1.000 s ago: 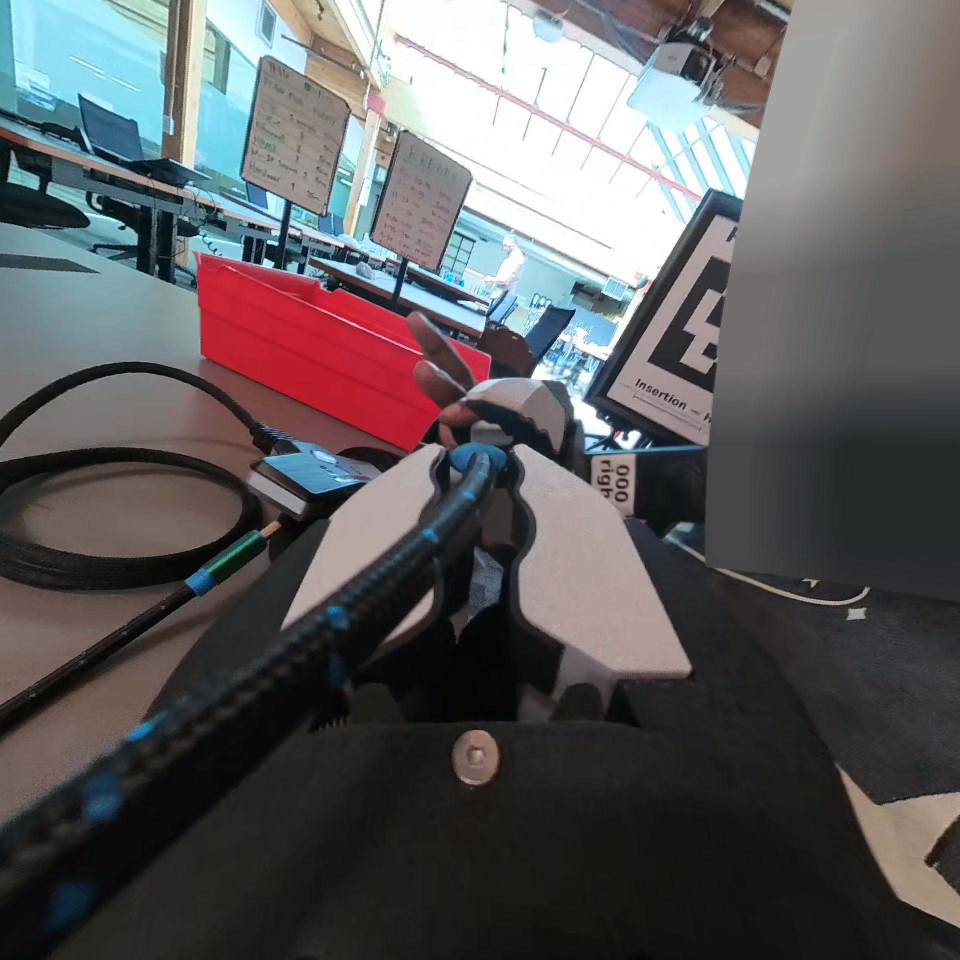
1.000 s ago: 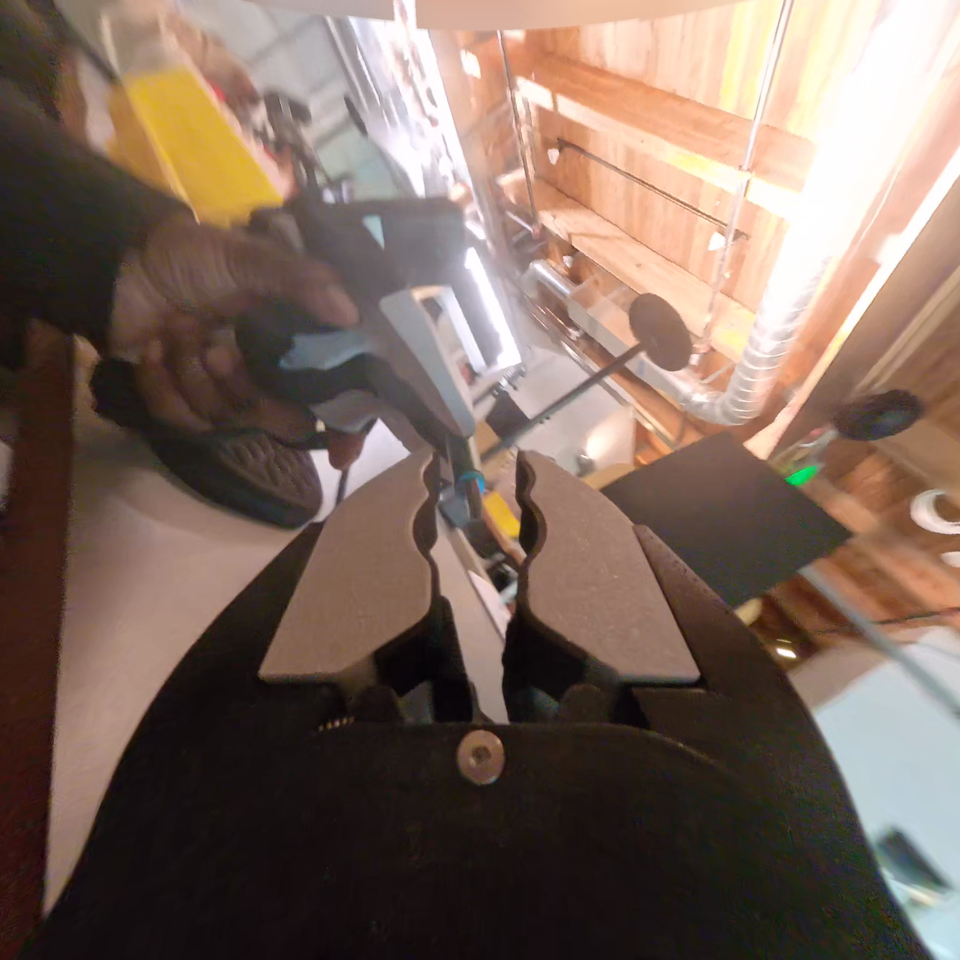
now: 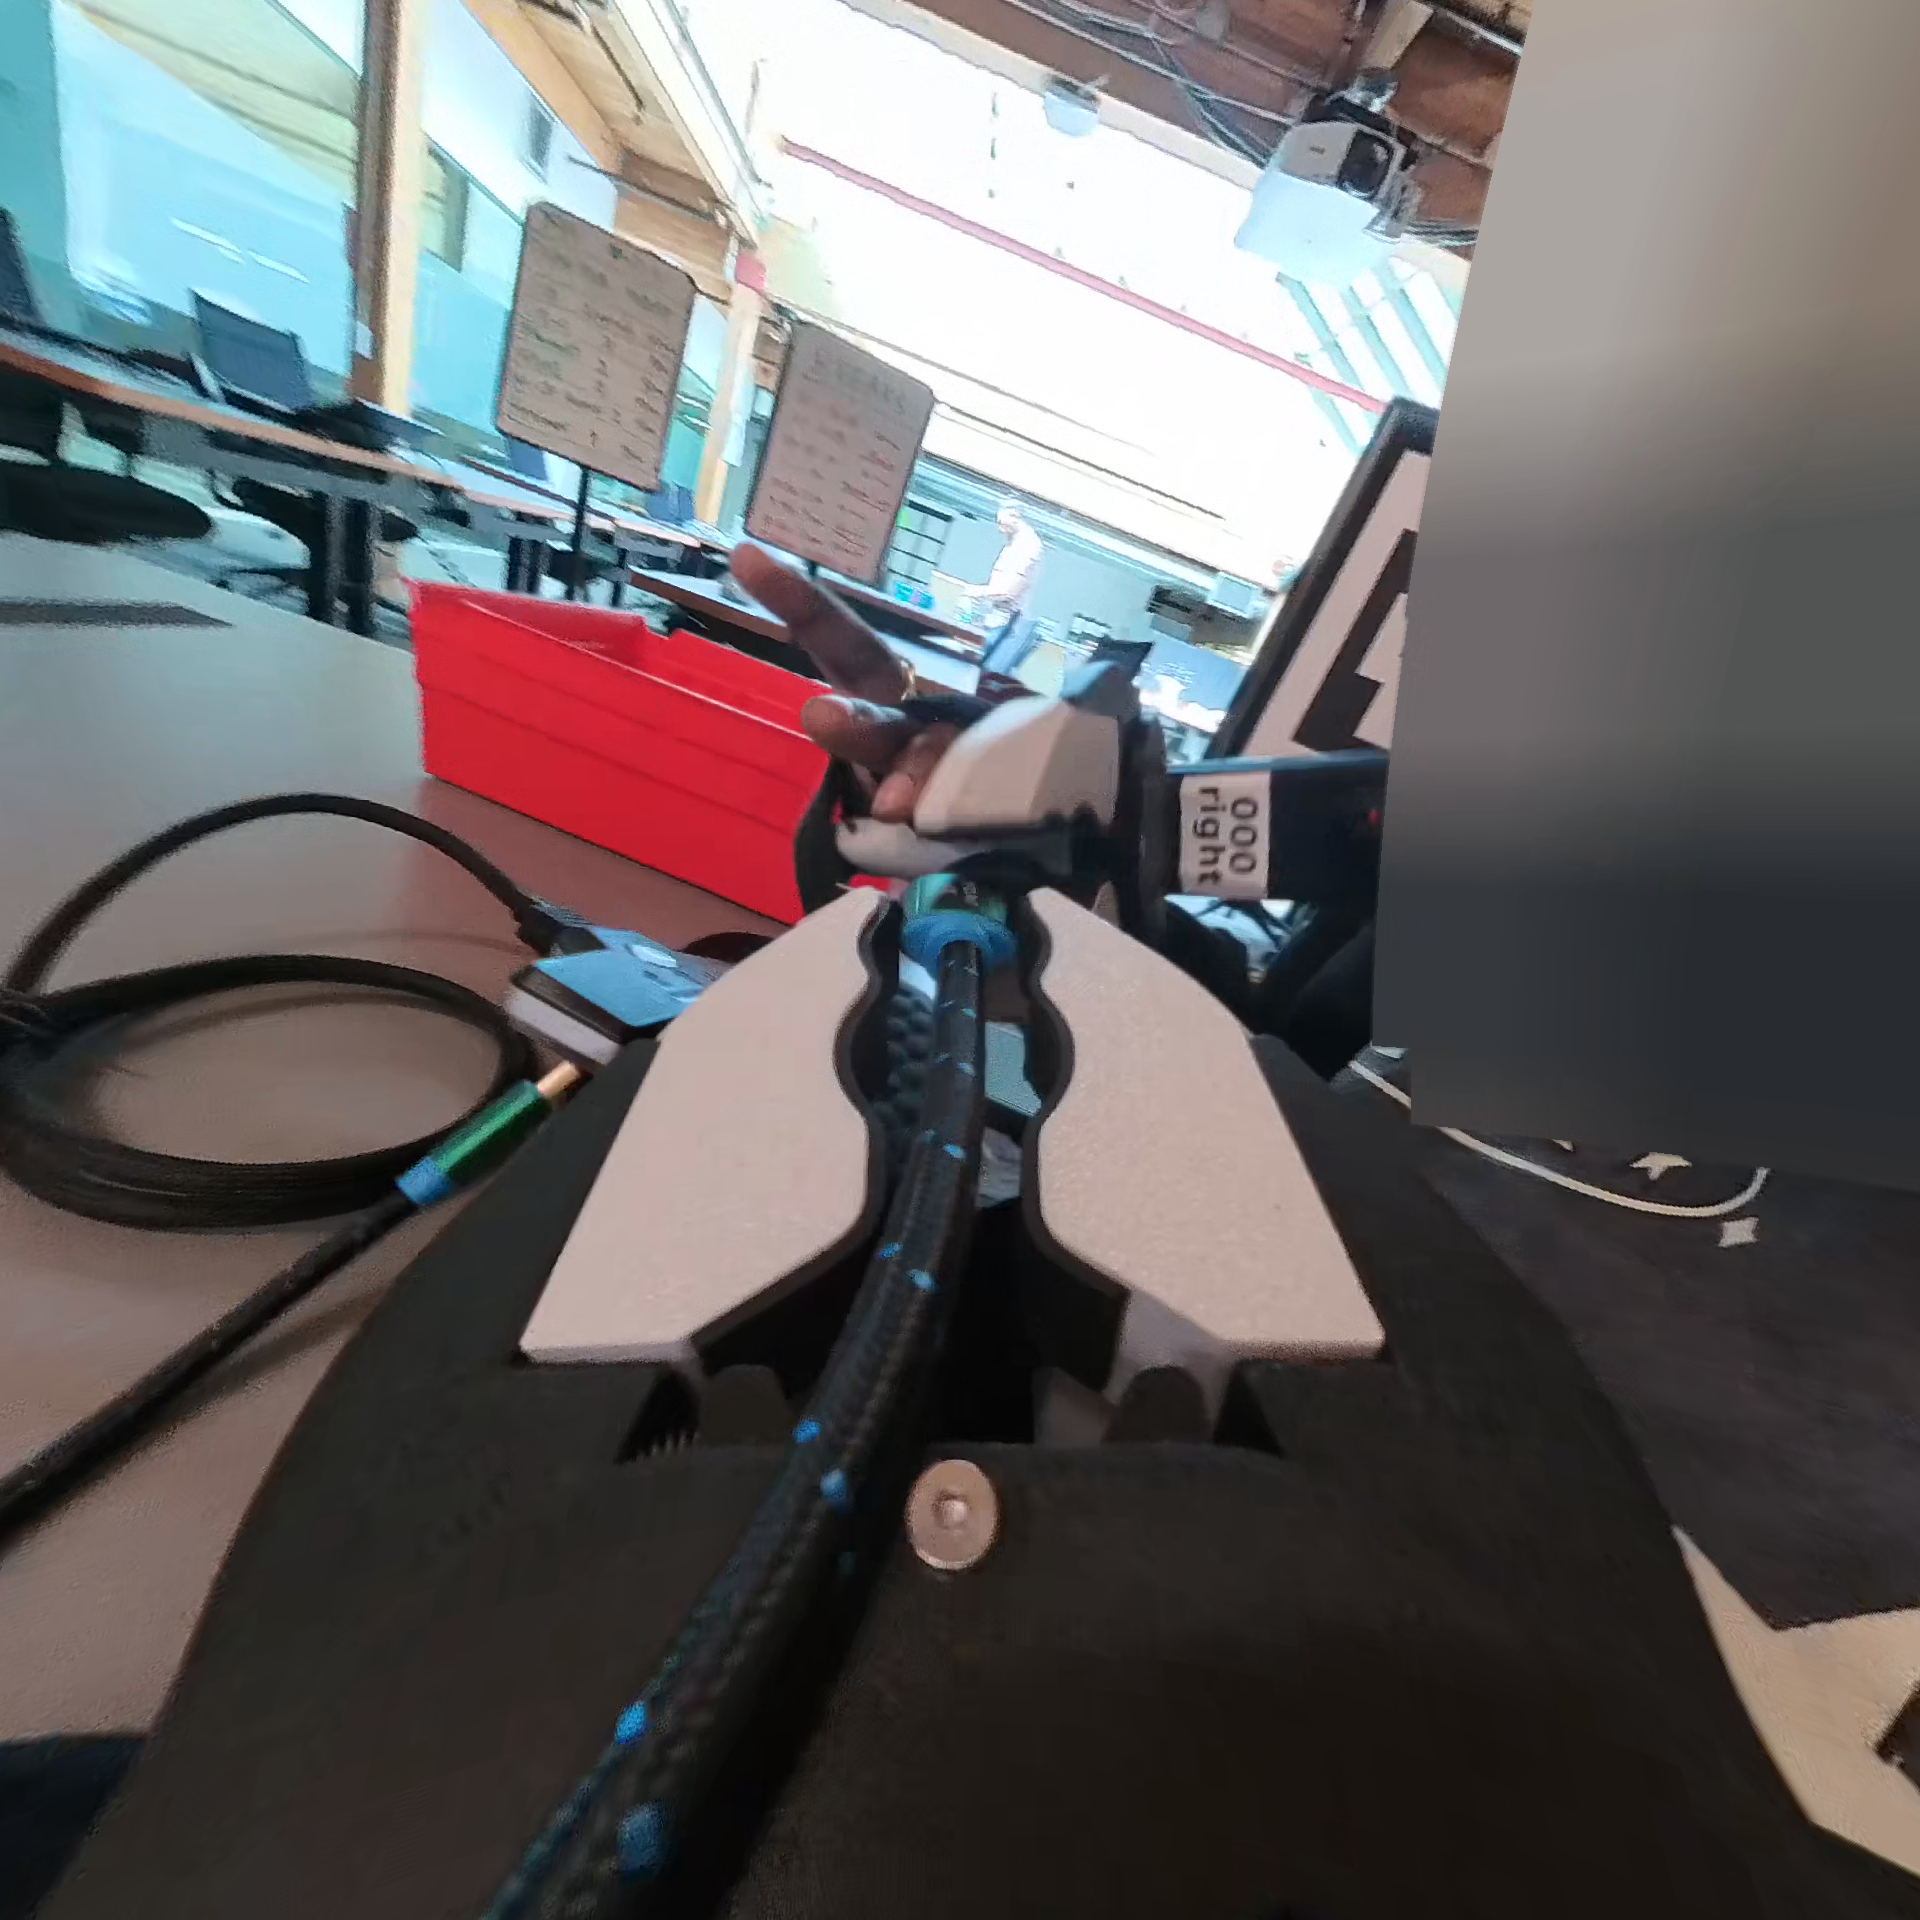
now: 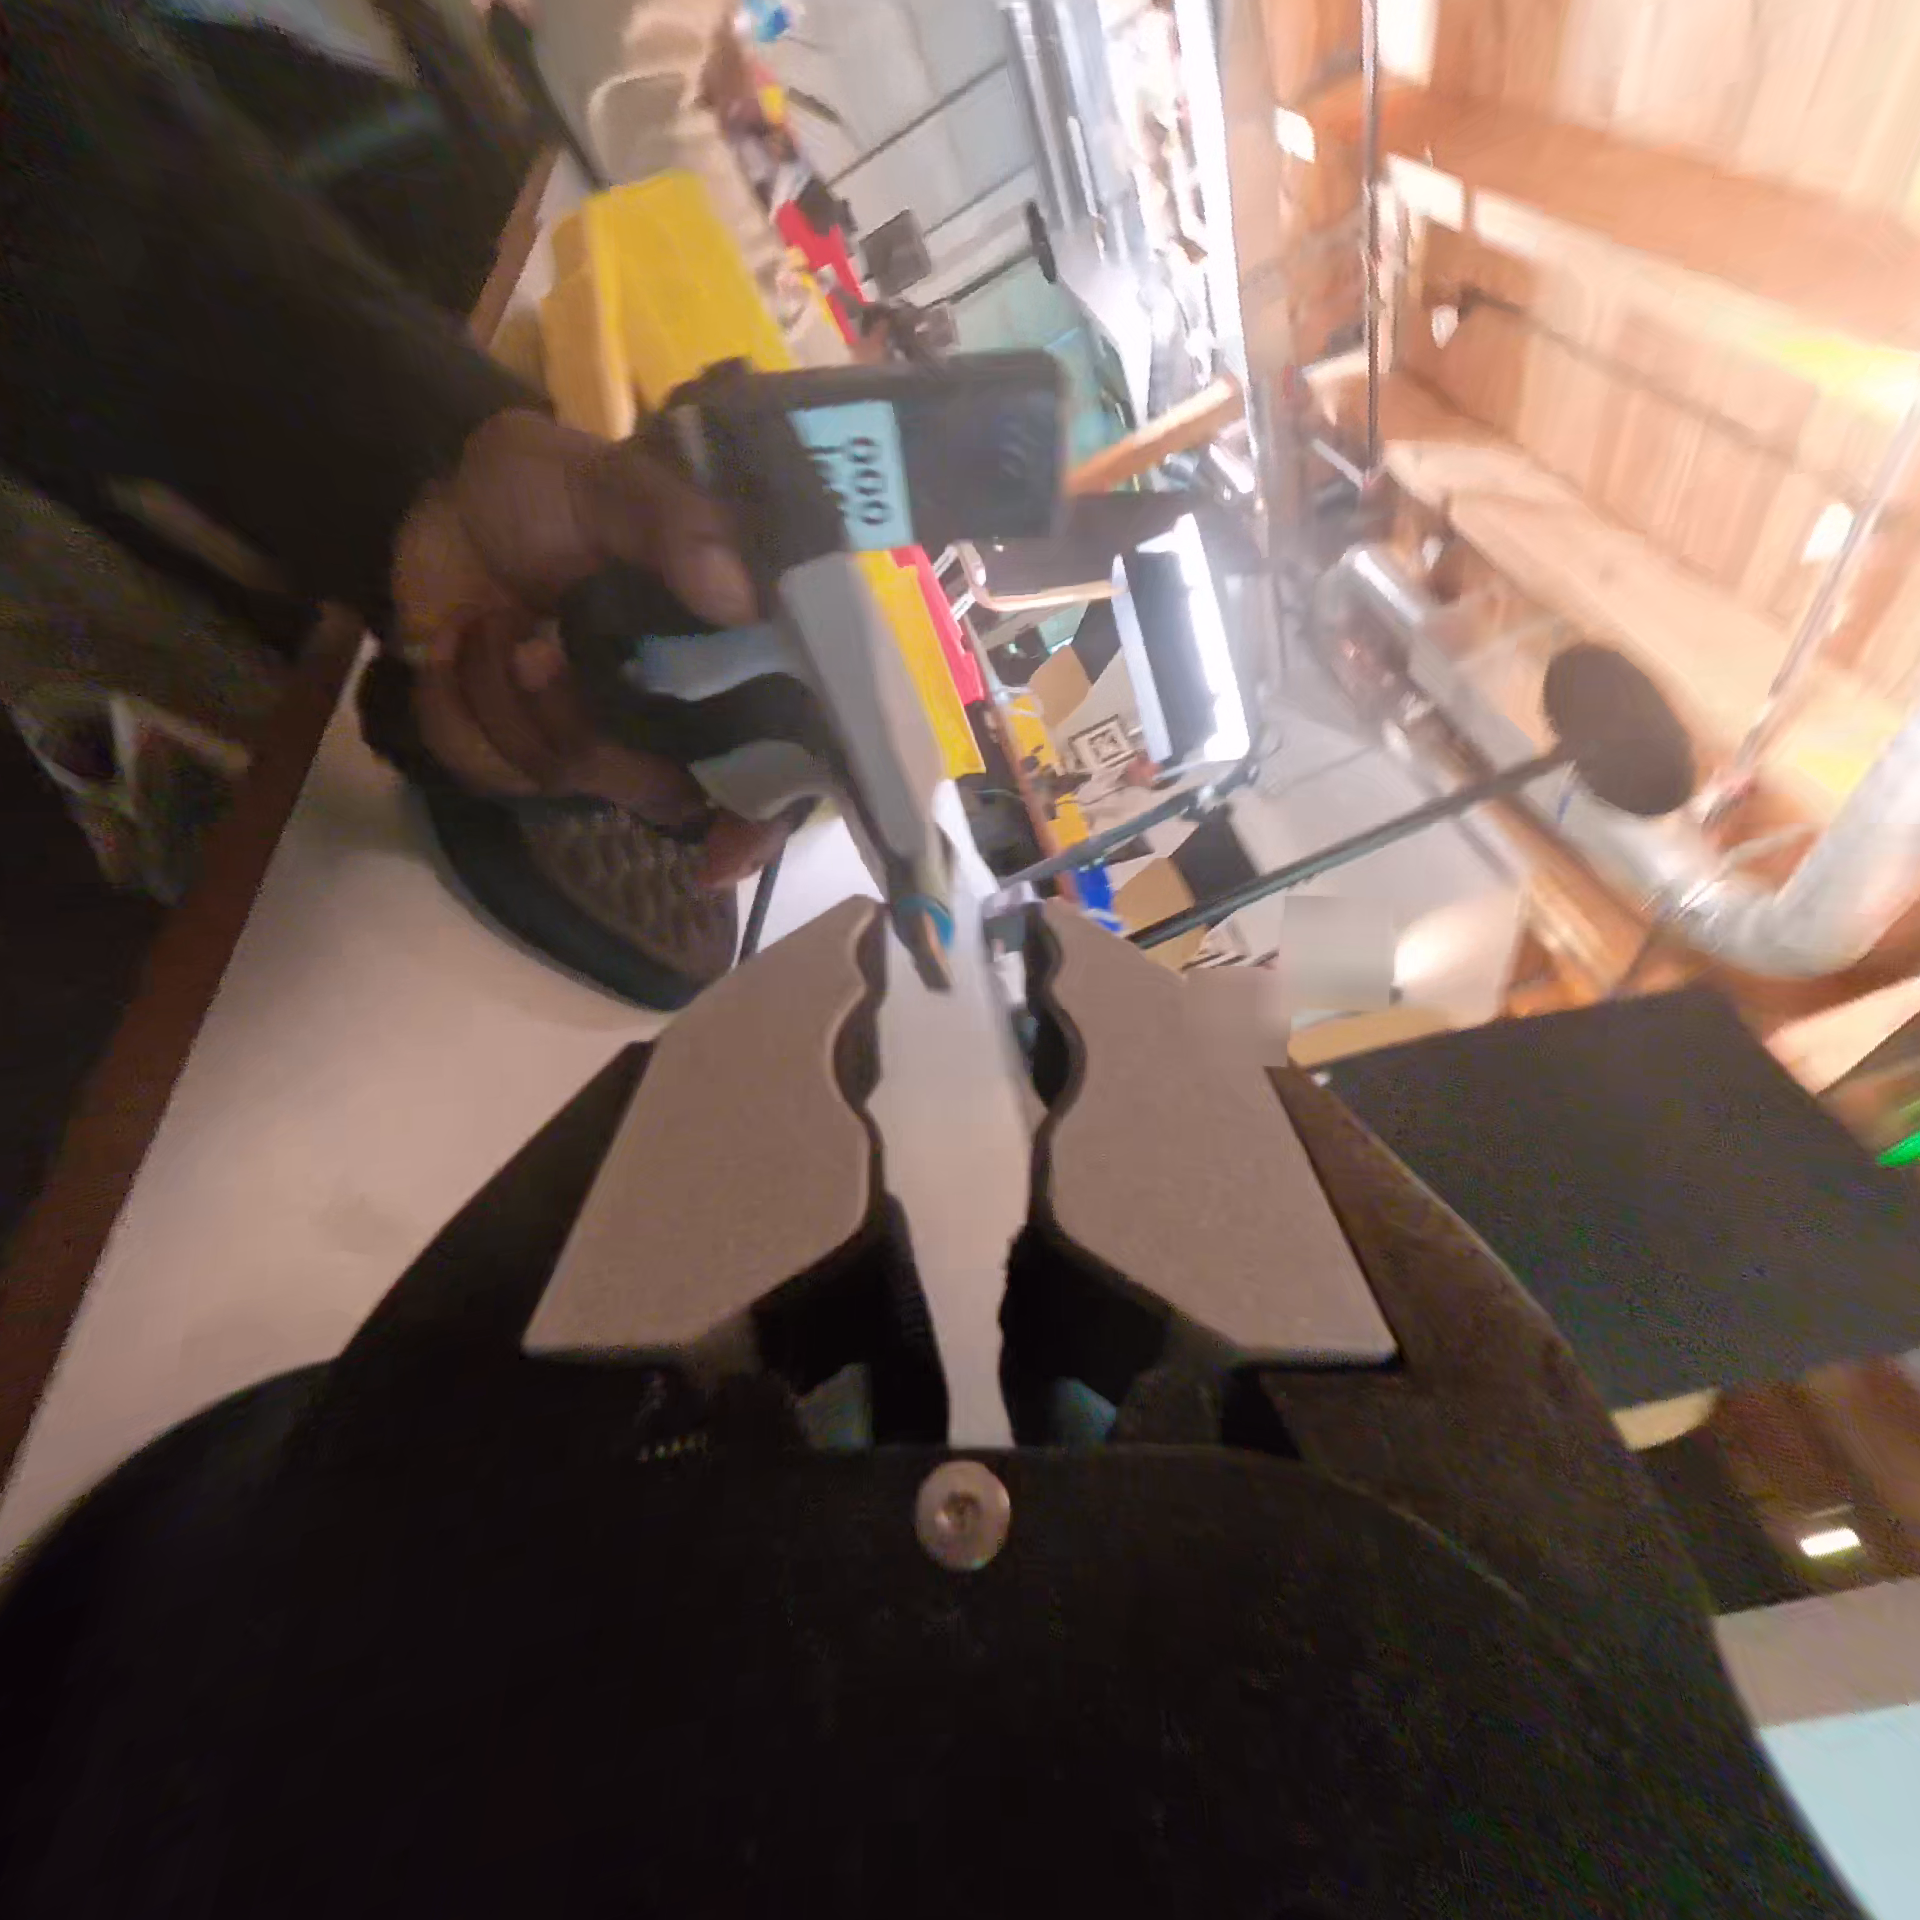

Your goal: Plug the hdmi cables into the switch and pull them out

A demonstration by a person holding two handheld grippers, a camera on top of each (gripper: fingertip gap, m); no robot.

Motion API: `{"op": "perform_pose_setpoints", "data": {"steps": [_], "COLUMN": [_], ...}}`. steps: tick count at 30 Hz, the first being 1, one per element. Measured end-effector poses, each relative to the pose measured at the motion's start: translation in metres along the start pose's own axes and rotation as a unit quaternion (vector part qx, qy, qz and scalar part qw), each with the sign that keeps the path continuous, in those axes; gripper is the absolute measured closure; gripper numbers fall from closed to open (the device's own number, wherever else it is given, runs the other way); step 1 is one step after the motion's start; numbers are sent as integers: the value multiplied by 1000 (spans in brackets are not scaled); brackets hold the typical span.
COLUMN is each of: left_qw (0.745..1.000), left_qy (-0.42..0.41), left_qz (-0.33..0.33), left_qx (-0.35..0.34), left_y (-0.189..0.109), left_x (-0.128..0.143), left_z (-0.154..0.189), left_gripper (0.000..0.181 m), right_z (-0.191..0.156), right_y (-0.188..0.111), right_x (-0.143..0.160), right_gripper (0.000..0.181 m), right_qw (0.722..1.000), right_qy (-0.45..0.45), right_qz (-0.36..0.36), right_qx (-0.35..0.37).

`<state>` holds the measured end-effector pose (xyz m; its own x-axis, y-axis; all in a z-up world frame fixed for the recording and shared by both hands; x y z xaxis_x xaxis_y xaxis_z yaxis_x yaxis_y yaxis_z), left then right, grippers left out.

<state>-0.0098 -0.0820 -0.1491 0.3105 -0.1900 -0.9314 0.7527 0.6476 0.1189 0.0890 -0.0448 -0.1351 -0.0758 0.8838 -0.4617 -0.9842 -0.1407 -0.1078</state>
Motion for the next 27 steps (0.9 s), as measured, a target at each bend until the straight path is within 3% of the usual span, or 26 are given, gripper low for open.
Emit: {"op": "perform_pose_setpoints", "data": {"steps": [1,3,6,9,11,12,15,17,19,23,27], "left_qw": [1000,998,992,991,992,992,992,992,992,993,993], "left_qy": [11,38,68,68,70,74,85,82,75,67,73], "left_qz": [7,21,49,72,71,69,63,65,70,76,70], "left_qx": [-13,-51,-95,-86,-82,-79,-76,-72,-68,-61,-58], "left_y": [-4,-13,-24,-27,-26,-26,-24,-25,-26,-28,-28], "left_x": [-3,-7,-12,-14,-13,-12,-10,-10,-11,-12,-10], "left_z": [-2,-10,-20,-20,-19,-18,-17,-17,-18,-18,-17], "left_gripper": [160,160,160,160,160,160,160,161,160,160,160], "right_z": [8,23,27,30,36,41,50,48,34,15,2], "right_y": [-7,-24,-46,-58,-61,-62,-58,-48,-43,-31,-19], "right_x": [3,13,30,43,48,52,77,102,128,145,138], "right_gripper": [147,134,113,111,124,133,134,133,128,111,111], "right_qw": [998,982,943,932,919,906,874,856,815,784,777], "right_qy": [60,186,323,330,318,305,189,104,52,-75,-120], "right_qz": [14,44,32,-41,-99,-146,-275,-320,-358,-355,-320], "right_qx": [0,-6,-79,-146,-212,-254,-353,-394,-452,-503,-528]}}
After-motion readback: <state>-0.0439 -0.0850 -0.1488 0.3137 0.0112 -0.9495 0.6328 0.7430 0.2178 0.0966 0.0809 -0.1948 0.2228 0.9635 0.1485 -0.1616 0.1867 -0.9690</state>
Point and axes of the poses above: each gripper's, where its closed fingertips meet, y out along the fingers, x out of its underside, z = x × y across the jaws, the point moved 6 cm from there along -y, back along the fingers, and after that the axes turned 9 degrees about -x, right-handed, at the moved point
